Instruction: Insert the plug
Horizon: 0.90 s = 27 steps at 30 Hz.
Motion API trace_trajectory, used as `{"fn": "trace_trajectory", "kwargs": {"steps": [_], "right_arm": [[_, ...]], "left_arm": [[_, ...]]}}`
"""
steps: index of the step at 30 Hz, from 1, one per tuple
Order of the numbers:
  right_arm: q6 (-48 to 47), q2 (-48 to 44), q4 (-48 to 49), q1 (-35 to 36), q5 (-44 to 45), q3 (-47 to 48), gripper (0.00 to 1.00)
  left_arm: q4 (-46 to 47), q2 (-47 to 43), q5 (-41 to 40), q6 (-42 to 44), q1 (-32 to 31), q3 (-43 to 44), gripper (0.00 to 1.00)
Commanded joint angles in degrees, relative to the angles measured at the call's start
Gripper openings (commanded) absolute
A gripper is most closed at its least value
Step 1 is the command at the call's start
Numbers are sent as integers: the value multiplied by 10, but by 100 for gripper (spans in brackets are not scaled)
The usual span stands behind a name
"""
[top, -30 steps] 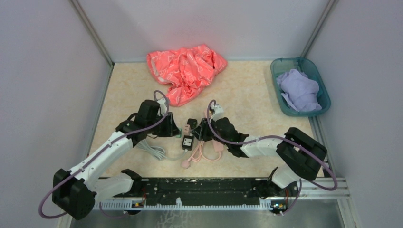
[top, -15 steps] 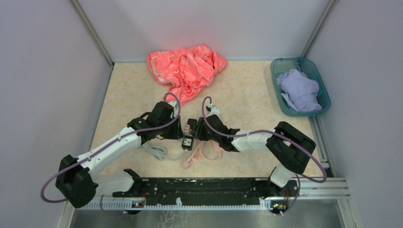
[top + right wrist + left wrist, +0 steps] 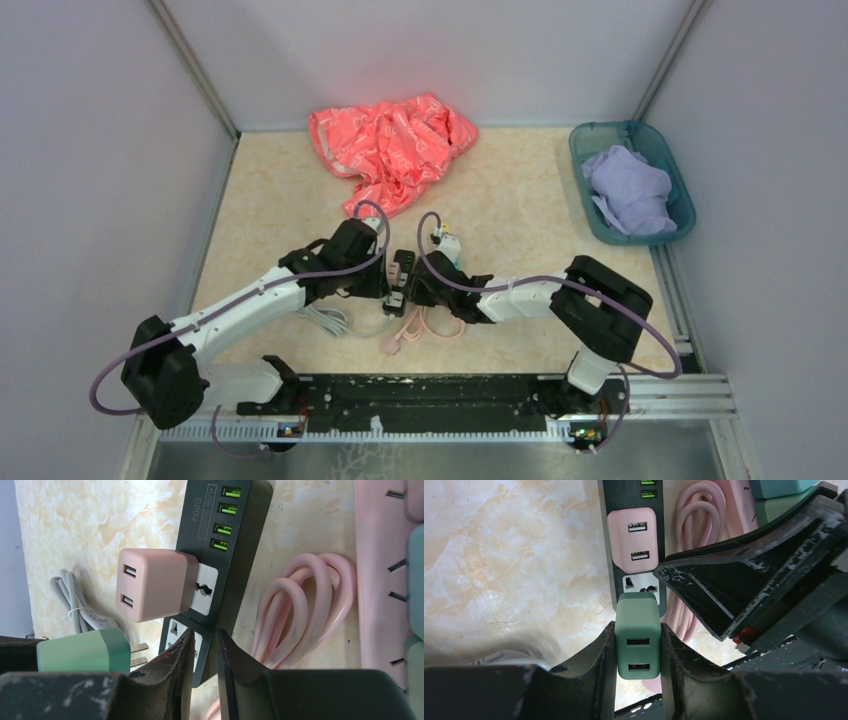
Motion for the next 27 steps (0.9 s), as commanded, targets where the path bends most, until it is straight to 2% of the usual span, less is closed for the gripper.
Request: {"fn": "trace_trajectory", "kwargs": {"steps": [1,14,19,27], "right_arm": [[16,29,9,8,18,29,21],[28,42,10,8,22,21,15],[28,41,13,8,21,17,15],[30,42,19,8,21,13,14]], "left_arm": [[1,10,-21,-7,-11,9,0],[2,40,-56,-2,-33,11,0],[-21,46,-98,-2,-39,26,0],[-2,51,-96,-6,-44,24,0]]}}
